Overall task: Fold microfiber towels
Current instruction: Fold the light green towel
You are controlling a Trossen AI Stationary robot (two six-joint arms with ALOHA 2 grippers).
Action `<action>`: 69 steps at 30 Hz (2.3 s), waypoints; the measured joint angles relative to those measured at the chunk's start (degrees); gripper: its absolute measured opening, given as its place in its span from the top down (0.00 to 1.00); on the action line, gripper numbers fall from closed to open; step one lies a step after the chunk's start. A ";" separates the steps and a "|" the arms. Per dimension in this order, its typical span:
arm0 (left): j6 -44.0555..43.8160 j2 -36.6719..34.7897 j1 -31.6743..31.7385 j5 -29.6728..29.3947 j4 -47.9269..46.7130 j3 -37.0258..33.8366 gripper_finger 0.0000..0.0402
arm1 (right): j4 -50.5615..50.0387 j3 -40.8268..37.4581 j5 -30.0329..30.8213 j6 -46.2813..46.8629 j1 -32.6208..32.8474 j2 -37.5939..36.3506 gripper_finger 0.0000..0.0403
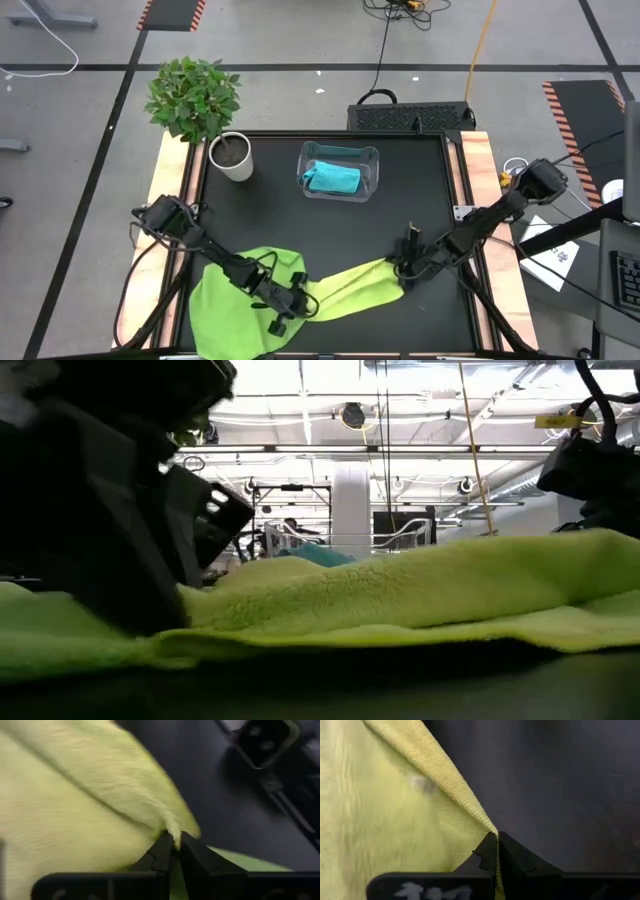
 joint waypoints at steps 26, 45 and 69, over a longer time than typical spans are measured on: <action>3.04 -6.76 11.31 -7.33 0.67 -0.12 0.79 | 5.60 -0.13 -4.44 -7.22 4.33 -1.17 0.96; -0.77 1.88 13.40 1.68 4.32 -0.10 0.92 | 5.84 0.11 -7.68 -15.79 8.77 -5.49 0.96; -0.27 2.22 13.24 -0.13 2.33 0.01 0.92 | 12.69 0.11 2.31 -25.29 9.77 -10.59 0.50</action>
